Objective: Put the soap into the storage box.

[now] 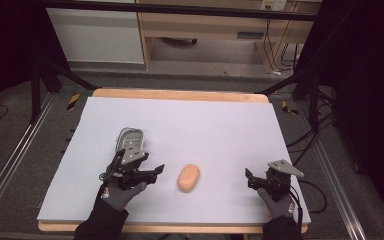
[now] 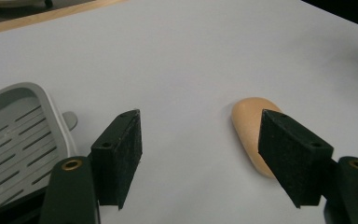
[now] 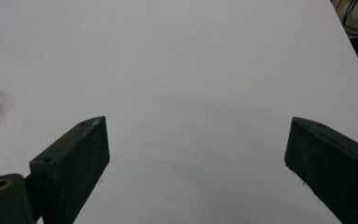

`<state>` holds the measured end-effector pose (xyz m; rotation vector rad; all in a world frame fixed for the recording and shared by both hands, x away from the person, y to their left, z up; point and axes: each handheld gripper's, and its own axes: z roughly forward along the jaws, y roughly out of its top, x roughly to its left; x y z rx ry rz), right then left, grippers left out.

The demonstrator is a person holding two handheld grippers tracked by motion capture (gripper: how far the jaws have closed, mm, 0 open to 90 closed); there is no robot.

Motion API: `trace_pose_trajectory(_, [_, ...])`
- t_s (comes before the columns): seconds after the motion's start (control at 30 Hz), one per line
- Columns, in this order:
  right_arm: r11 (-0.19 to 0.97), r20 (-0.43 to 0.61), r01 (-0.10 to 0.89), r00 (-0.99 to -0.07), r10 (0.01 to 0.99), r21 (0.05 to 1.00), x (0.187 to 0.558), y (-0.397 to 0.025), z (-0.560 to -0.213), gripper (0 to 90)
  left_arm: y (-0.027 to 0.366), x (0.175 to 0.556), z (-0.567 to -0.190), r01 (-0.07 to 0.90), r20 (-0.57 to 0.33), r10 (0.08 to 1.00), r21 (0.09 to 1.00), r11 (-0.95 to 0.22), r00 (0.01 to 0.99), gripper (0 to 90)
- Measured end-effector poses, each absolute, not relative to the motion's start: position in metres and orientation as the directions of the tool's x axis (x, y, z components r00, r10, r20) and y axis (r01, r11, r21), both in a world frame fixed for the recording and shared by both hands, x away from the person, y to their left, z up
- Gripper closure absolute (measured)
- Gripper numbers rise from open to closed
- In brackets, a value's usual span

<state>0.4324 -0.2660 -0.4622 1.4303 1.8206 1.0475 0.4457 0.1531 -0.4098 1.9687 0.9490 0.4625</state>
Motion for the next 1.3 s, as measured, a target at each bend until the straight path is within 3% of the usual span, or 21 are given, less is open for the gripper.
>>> trace_pose_trajectory(1.3, [0.114,0.025,0.515,-0.256,0.966,0.849,0.433,-0.266,-0.462,5.9,0.061,0.458,-0.438,0.477,-0.035,0.696,0.754,-0.453,0.717,28.3])
